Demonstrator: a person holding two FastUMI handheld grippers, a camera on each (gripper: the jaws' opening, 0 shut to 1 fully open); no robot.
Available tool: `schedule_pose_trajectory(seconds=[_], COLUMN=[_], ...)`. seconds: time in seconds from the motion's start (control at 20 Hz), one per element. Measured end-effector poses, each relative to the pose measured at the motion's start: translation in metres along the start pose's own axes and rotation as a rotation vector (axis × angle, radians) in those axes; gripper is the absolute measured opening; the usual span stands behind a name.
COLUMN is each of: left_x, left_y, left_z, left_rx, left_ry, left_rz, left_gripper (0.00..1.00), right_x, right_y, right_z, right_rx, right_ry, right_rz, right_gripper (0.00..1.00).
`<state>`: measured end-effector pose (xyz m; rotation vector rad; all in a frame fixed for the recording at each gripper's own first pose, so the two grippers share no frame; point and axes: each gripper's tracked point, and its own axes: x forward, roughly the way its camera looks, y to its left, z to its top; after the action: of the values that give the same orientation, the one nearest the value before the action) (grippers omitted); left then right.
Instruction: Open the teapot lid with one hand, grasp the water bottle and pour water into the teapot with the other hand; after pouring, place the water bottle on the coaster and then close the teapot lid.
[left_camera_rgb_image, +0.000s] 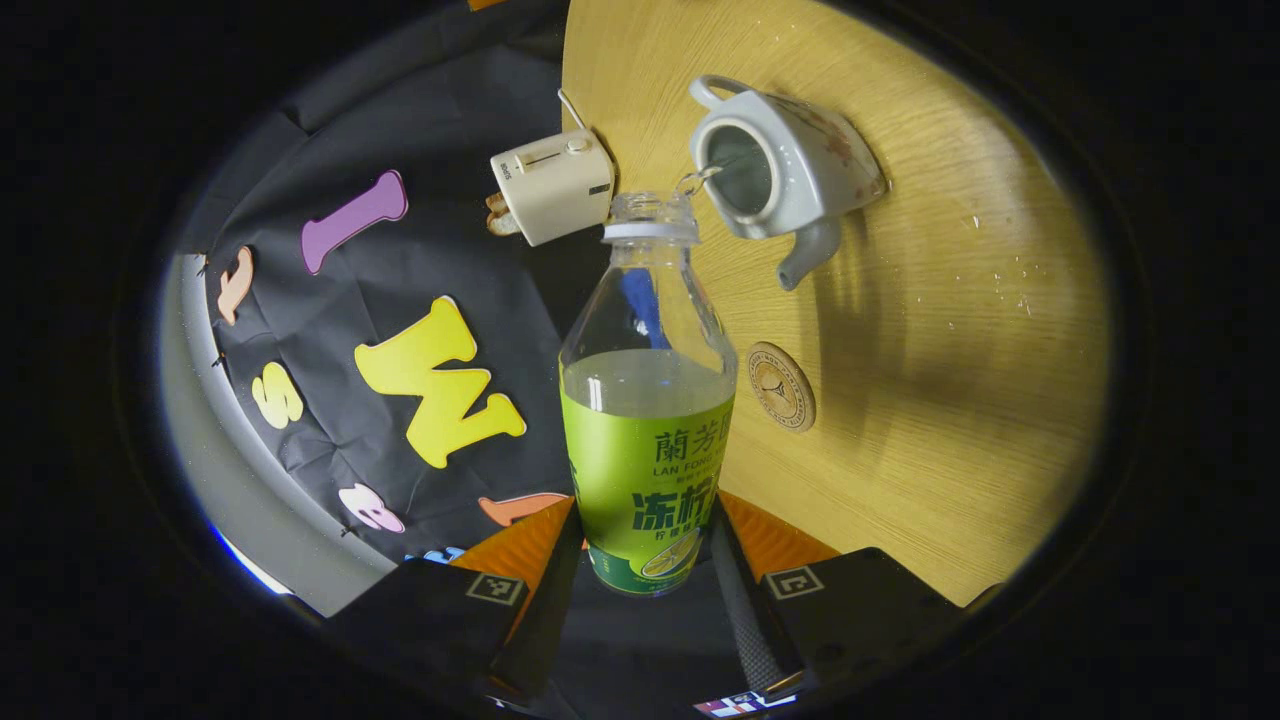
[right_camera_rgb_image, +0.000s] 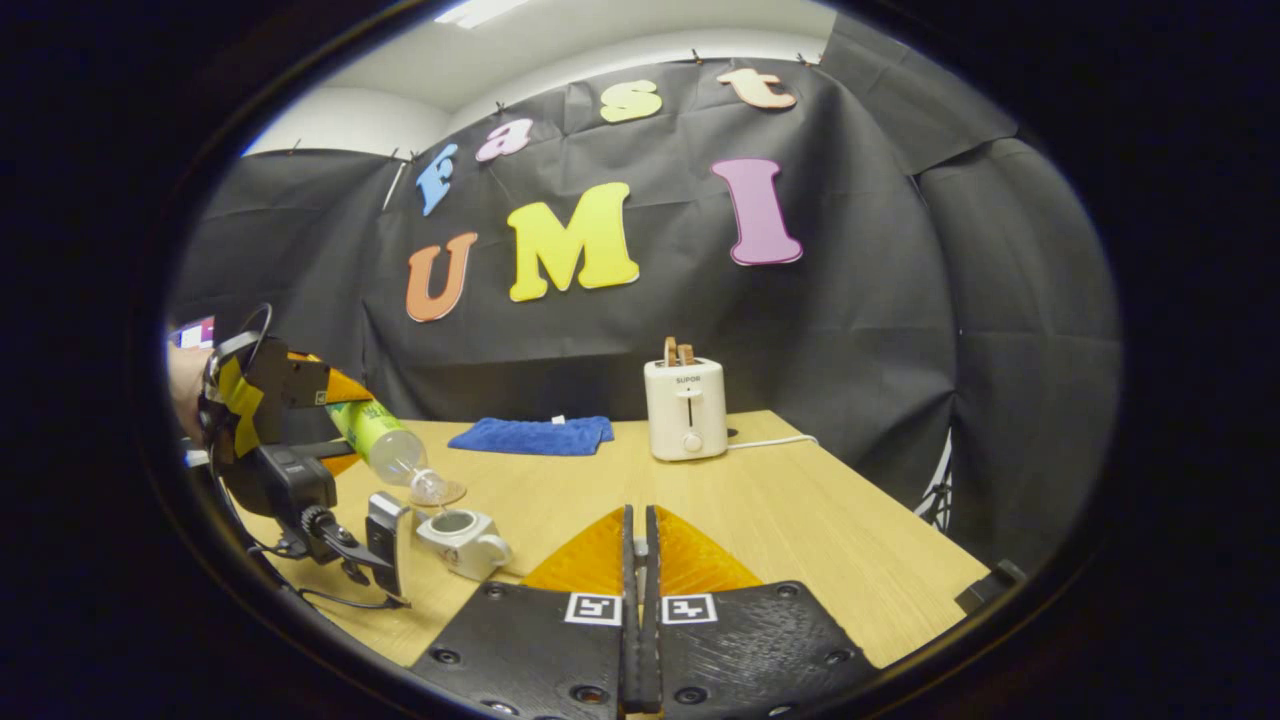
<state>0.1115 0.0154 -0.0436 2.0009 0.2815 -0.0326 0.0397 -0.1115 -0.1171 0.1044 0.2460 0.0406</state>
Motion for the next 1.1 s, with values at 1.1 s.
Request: schedule_pose_trajectory(seconds=[1.1], left_x=[-0.004], left_y=[0.016], left_z=[0.001], left_rx=[0.141], left_ry=[0.016], left_rz=[0.038], left_gripper=[0.72], right_x=[-0.004], right_y=[-0.001], right_z=[-0.003], right_rx=[0.010], right_ry=[0.002], right_rz=[-0.002], right_gripper=[0.00])
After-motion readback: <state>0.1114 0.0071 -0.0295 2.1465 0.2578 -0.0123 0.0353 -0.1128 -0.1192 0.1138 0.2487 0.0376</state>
